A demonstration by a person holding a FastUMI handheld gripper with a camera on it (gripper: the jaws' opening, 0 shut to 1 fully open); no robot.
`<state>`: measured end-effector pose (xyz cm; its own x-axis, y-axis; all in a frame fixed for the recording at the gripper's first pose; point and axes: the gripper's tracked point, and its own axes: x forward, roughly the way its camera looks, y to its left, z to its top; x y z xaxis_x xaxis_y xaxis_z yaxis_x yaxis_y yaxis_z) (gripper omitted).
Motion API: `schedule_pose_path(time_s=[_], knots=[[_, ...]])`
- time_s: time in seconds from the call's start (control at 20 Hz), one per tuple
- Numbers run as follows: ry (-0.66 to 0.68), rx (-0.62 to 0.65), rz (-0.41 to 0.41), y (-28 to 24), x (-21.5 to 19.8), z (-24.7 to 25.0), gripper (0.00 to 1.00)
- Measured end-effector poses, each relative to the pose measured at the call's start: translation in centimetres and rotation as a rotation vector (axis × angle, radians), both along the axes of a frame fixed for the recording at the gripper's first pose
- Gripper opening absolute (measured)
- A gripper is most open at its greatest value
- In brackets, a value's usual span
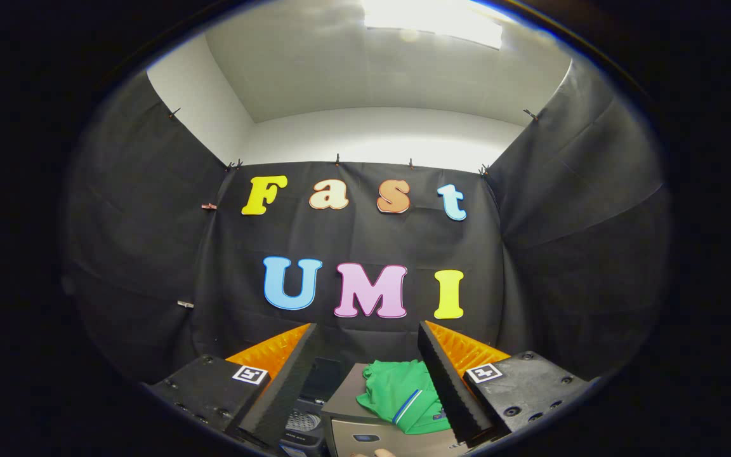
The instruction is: Put the clothes into the washing machine and then close the washing machine lid.
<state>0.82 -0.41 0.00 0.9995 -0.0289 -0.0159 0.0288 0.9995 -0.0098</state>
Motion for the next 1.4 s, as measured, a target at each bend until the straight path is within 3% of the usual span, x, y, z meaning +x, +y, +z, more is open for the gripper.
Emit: schedule_pose_path(time_s=[0.95, 1.4], knots=[[0.002, -0.027, -0.065, -2.2, 1.2, 0.6, 0.97], [0.075, -0.106, -0.140, -5.7, 5.7, -0.5, 0.97]])
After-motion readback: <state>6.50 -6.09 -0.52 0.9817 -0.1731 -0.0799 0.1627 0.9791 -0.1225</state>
